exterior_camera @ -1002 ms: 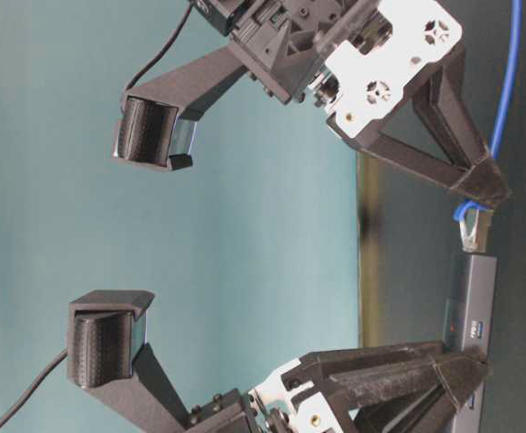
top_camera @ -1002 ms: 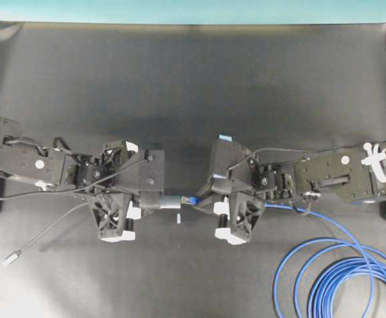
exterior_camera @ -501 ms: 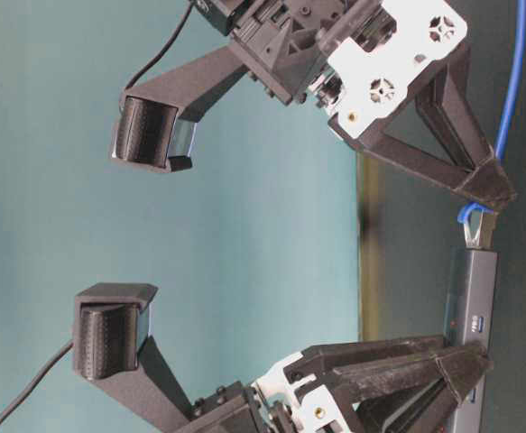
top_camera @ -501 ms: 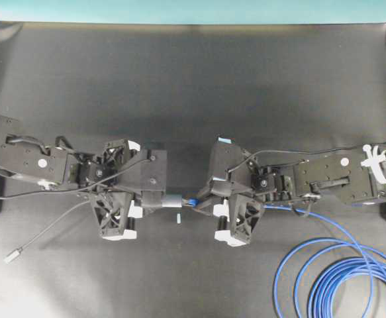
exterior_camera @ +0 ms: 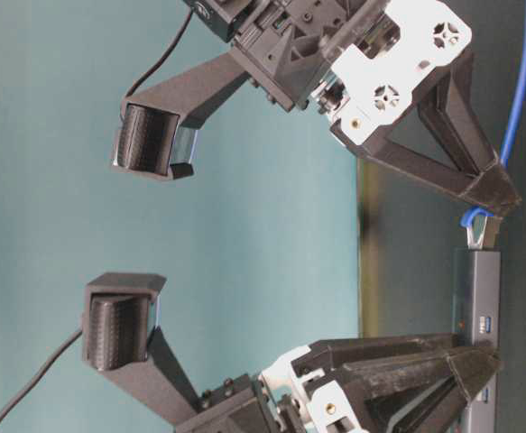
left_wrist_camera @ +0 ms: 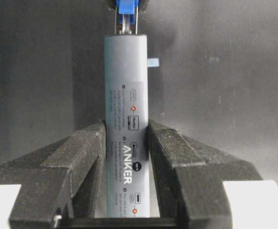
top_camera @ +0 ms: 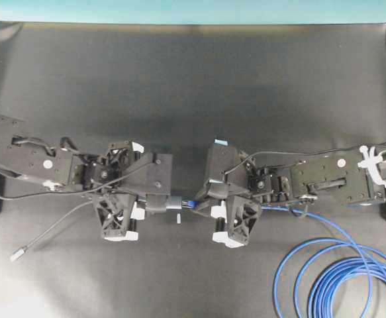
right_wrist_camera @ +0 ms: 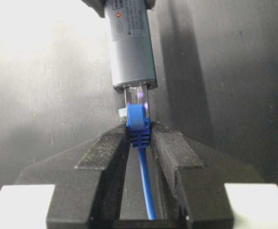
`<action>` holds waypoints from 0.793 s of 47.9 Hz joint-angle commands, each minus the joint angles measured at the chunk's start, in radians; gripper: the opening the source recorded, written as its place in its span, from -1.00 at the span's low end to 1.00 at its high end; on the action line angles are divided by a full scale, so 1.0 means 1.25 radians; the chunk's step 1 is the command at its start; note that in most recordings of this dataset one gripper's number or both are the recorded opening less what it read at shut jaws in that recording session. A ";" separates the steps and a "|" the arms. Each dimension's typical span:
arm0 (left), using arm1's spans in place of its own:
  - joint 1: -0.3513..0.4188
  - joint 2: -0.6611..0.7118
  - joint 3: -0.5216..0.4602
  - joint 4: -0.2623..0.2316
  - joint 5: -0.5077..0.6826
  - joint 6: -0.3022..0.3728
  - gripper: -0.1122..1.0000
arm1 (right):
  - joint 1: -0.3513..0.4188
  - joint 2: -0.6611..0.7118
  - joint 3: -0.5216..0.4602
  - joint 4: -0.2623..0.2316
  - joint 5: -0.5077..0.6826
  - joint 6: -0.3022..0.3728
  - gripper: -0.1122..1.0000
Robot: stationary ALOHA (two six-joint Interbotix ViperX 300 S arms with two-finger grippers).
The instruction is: Insert the LAN cable into the hub.
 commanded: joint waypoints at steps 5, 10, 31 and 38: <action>0.007 0.009 -0.049 0.002 0.017 0.020 -0.27 | 0.001 0.002 -0.036 -0.004 0.015 -0.012 -0.56; 0.011 0.016 -0.065 0.001 0.017 0.027 -0.27 | 0.001 0.006 -0.043 -0.004 0.029 -0.015 -0.56; 0.016 0.025 -0.082 0.001 0.016 0.031 -0.27 | 0.001 0.004 -0.042 -0.010 0.005 -0.017 -0.56; 0.018 0.031 -0.094 0.002 0.015 0.043 -0.27 | -0.001 0.005 -0.044 -0.011 0.002 -0.032 -0.56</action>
